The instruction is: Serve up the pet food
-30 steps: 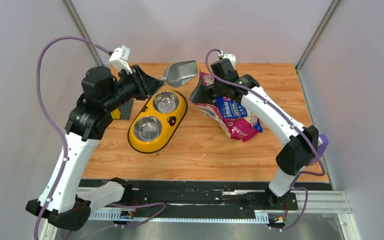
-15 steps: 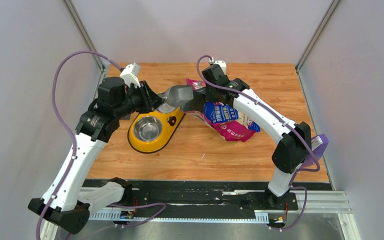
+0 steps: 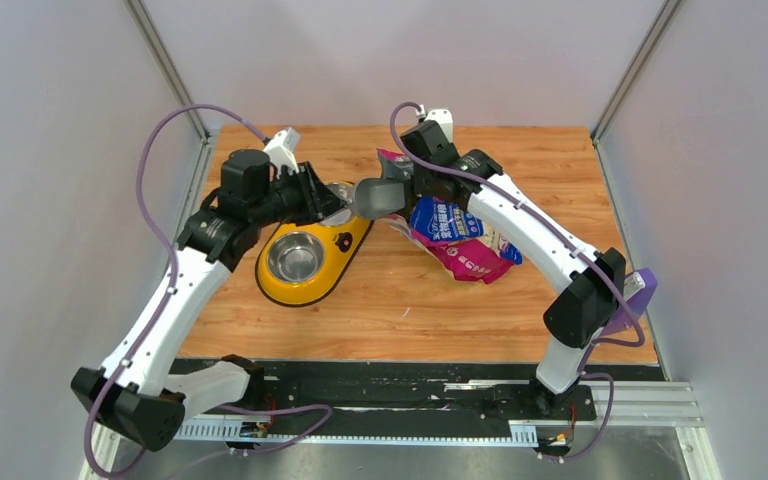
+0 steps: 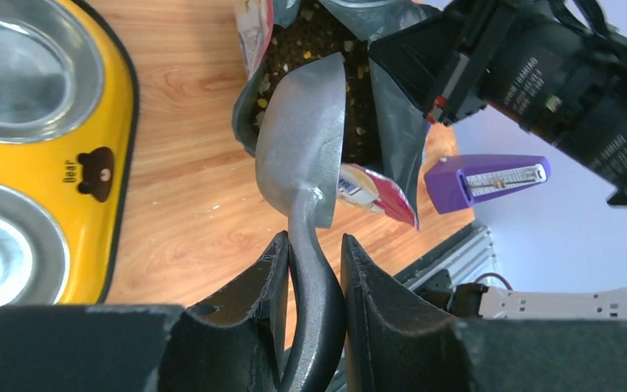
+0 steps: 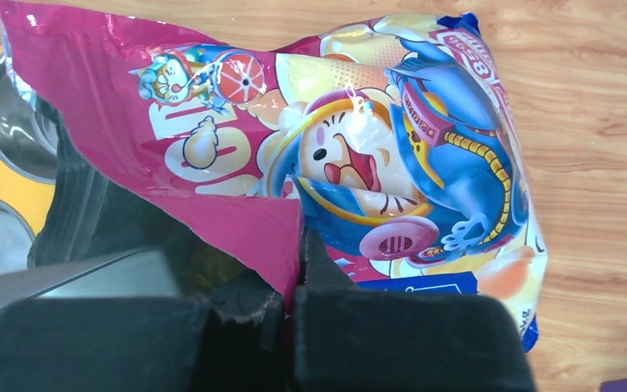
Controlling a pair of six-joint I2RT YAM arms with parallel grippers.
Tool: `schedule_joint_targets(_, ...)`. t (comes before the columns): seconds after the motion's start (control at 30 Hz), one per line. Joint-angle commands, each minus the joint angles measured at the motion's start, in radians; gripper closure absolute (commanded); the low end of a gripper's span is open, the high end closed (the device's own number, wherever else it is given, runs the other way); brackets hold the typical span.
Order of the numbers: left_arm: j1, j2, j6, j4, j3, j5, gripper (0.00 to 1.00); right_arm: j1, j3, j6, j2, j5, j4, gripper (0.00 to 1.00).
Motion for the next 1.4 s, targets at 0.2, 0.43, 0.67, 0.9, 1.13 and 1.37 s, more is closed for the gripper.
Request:
schedule_joint_targets(0.2,0.004,0.225,-0.171,0.25,0.01,0.17,1.0,0.041,0.04,-0.098,-0.057,0.116,0.049,1.0)
schedule_joint_targets(0.43,-0.029,0.364,-0.205,0.238,0.061,0.12,1.0,0.038,0.005,-0.064,-0.062,0.109,0.052,1.0)
schedule_joint_targets(0.67,-0.062,0.481,-0.243,0.25,0.133,0.123,1.0,0.023,-0.069,0.007,-0.091,0.1,0.064,1.0)
schedule_joint_targets(0.9,-0.095,0.601,-0.283,0.26,0.203,0.172,1.0,-0.006,-0.128,0.074,-0.107,0.037,0.079,1.0)
schedule_joint_targets(1.13,-0.096,0.657,-0.38,0.379,0.226,0.271,1.0,-0.032,-0.151,0.08,-0.113,0.007,0.087,1.0)
schedule_joint_targets(1.37,-0.082,0.607,-0.498,0.702,0.134,0.415,1.0,-0.074,-0.152,0.1,-0.127,-0.014,0.086,1.0)
